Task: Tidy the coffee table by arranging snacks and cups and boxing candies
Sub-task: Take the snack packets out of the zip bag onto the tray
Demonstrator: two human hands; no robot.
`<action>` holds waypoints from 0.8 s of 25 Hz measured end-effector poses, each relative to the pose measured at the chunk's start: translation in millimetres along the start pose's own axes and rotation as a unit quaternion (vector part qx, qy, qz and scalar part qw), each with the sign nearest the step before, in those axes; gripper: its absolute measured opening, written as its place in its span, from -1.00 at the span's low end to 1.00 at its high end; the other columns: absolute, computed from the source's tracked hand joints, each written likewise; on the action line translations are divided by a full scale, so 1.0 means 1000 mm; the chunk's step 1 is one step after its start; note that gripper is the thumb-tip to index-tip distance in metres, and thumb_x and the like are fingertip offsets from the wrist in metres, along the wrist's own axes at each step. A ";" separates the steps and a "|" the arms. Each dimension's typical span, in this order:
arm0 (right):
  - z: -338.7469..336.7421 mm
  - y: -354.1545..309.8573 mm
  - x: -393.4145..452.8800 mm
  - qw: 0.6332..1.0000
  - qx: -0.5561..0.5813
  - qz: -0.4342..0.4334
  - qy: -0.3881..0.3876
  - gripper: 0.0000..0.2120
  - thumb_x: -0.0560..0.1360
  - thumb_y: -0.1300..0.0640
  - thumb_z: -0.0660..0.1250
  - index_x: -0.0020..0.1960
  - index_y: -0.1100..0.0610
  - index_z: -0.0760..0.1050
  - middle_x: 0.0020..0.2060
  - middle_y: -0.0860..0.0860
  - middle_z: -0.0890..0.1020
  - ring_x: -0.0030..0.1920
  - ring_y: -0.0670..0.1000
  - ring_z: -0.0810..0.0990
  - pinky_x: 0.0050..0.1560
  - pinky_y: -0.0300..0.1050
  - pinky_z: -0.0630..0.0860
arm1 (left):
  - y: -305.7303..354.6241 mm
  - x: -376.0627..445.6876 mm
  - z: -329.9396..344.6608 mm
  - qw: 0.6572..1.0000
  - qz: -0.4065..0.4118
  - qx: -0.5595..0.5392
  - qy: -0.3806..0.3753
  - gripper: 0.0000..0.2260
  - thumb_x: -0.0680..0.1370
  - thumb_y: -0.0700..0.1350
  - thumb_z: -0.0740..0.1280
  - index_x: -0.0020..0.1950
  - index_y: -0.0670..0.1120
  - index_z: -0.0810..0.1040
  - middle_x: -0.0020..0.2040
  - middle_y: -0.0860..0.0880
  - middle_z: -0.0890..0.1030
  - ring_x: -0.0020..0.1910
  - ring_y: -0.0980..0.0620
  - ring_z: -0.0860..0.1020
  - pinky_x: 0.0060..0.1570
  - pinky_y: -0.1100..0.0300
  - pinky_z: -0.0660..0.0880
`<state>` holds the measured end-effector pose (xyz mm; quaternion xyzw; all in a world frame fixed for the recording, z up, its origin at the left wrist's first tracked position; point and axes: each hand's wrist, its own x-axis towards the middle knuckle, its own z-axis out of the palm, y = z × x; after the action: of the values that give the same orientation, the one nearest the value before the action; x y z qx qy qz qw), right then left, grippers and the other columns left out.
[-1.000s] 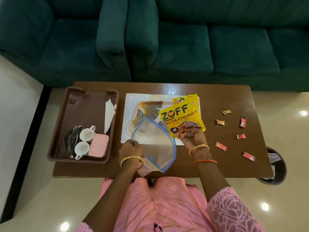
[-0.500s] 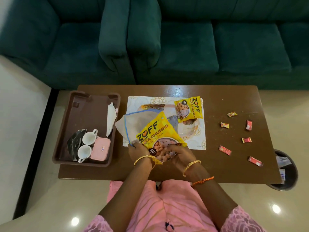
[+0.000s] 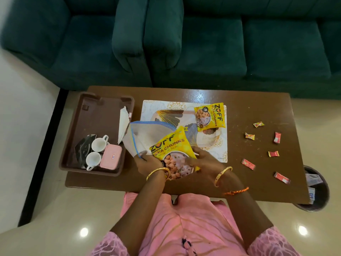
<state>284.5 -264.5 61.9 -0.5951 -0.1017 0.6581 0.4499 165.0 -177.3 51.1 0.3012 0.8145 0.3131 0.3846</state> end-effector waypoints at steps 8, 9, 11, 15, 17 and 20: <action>-0.020 -0.040 0.027 0.981 -0.176 0.084 0.021 -0.74 0.35 0.00 0.49 -0.02 0.00 0.52 -0.21 -0.07 0.65 -0.24 -0.10 0.64 -0.37 -0.24 0.53 | -0.012 -0.008 -0.003 0.993 0.075 0.080 -0.049 -0.76 0.58 -0.24 0.08 0.05 -0.24 0.52 0.01 -0.36 0.59 -0.02 -0.32 0.52 -0.27 0.16 0.20; -0.022 -0.040 0.030 0.980 -0.179 0.083 0.022 -0.75 0.35 0.04 0.49 -0.01 0.02 0.52 -0.18 -0.03 0.65 -0.19 -0.04 0.64 -0.30 -0.18 0.56 | -0.011 -0.009 -0.002 0.991 0.082 0.087 -0.063 -0.76 0.58 -0.23 0.08 0.06 -0.23 0.51 0.00 -0.34 0.60 -0.02 -0.31 0.52 -0.27 0.17 0.20; -0.027 -0.035 0.030 0.985 -0.147 0.078 0.032 -0.80 0.36 0.12 0.48 -0.05 0.05 0.54 -0.15 0.03 0.65 -0.13 0.05 0.64 -0.15 -0.06 0.59 | -0.009 -0.010 -0.003 0.987 0.083 0.104 -0.086 -0.77 0.59 -0.20 0.08 0.06 -0.22 0.51 0.00 -0.32 0.60 -0.01 -0.30 0.52 -0.23 0.15 0.24; -0.064 -0.030 0.015 0.996 -0.039 0.031 0.067 -0.86 0.36 0.20 0.46 -0.11 0.06 0.57 -0.18 0.01 0.70 -0.19 0.03 0.67 -0.22 -0.08 0.61 | -0.012 -0.007 -0.005 0.976 0.091 0.164 -0.106 -0.77 0.57 -0.14 0.15 0.03 -0.25 0.53 0.02 -0.33 0.59 0.03 -0.30 0.52 -0.19 0.11 0.26; -0.095 -0.033 0.009 0.994 0.054 -0.009 0.095 -0.77 0.33 0.23 0.46 -0.03 0.08 0.57 -0.11 0.03 0.71 -0.13 0.05 0.68 -0.17 -0.04 0.64 | -0.015 -0.005 -0.007 0.972 0.102 0.188 -0.102 -0.79 0.55 -0.13 0.19 -0.03 -0.26 0.51 -0.02 -0.33 0.60 -0.01 -0.31 0.53 -0.20 0.09 0.29; -0.141 -0.030 0.016 0.975 0.162 -0.050 0.142 -0.77 0.40 0.22 0.39 0.06 0.14 0.54 -0.13 0.01 0.73 -0.12 0.01 0.70 -0.10 -0.02 0.66 | -0.019 -0.007 -0.008 0.968 0.113 0.209 -0.086 -0.83 0.52 -0.15 0.21 -0.06 -0.25 0.48 -0.08 -0.33 0.60 -0.04 -0.32 0.54 -0.22 0.10 0.29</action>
<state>423.8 -292.7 33.2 -0.5961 0.0417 0.5509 0.5827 157.7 -196.3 44.0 0.4907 0.7863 0.1501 0.3442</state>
